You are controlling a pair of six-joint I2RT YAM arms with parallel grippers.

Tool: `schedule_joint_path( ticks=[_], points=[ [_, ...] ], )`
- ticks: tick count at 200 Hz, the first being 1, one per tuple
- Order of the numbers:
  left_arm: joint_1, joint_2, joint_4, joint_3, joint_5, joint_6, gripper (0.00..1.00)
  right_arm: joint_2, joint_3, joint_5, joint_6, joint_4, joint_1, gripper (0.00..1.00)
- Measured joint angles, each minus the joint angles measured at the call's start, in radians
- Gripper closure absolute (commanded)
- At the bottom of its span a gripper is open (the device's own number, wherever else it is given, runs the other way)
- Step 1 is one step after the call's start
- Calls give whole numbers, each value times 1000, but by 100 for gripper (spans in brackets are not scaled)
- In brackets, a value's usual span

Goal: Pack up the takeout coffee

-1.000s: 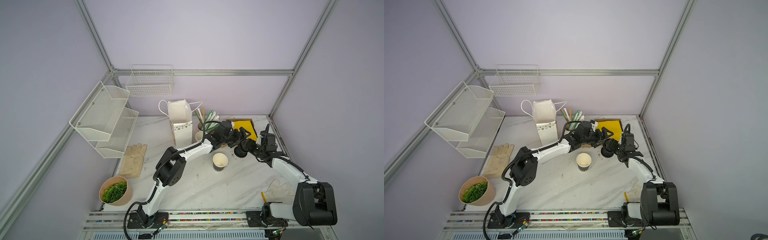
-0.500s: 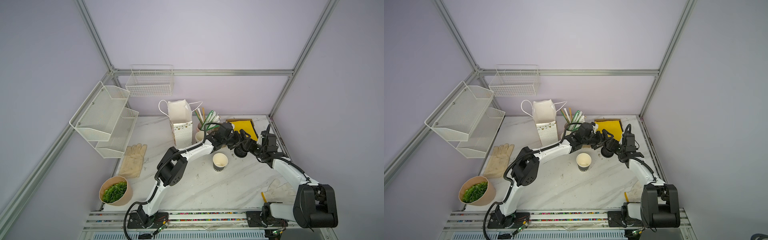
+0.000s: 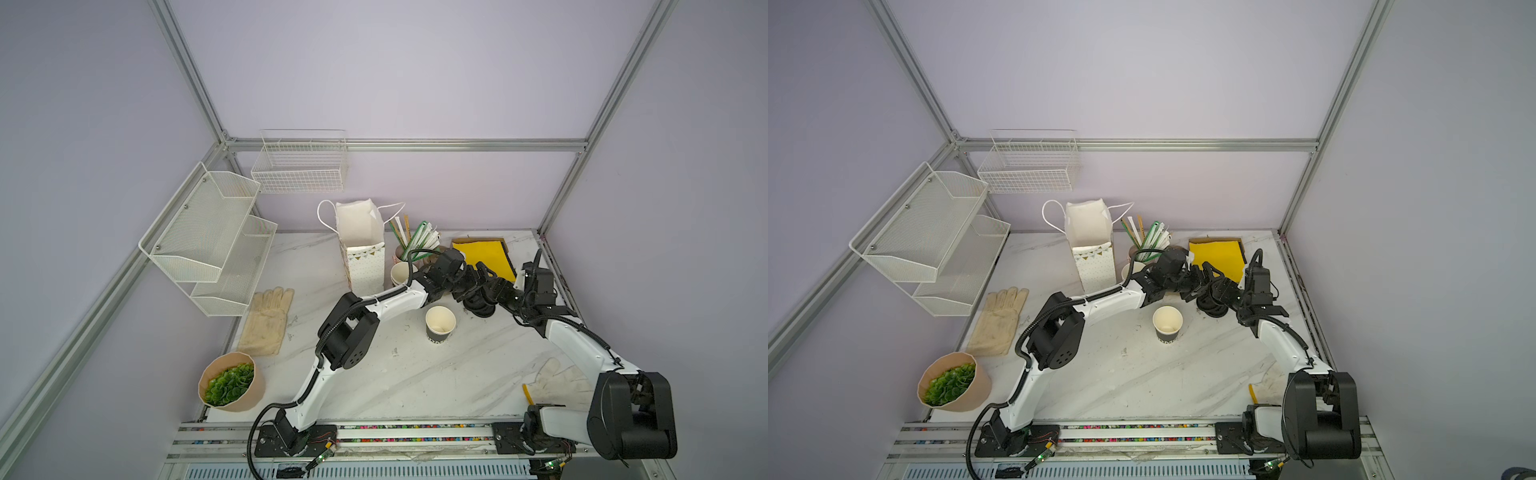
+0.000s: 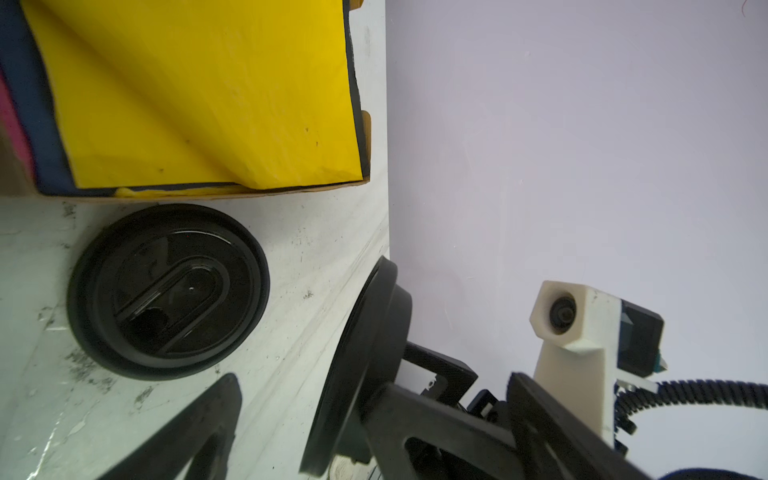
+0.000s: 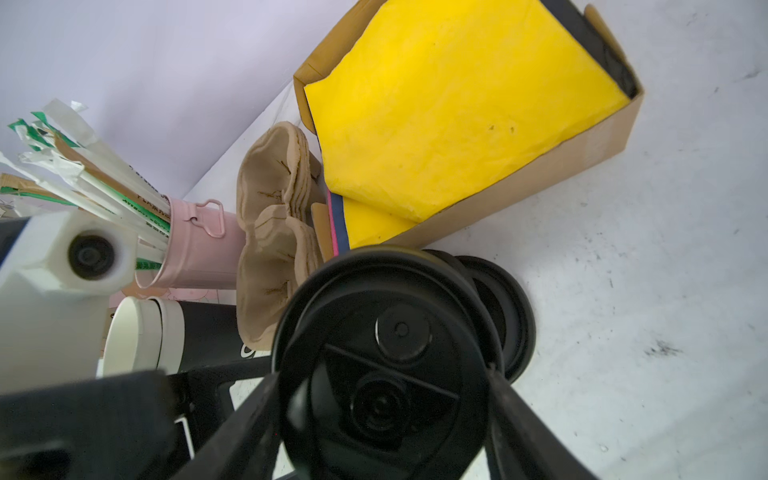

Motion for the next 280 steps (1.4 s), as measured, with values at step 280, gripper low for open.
schedule_joint_path(
  ticks=[280],
  points=[
    [155,-1235,-580,-660,-758,814,0,149,524,369,-57,-759,728,49]
  ],
)
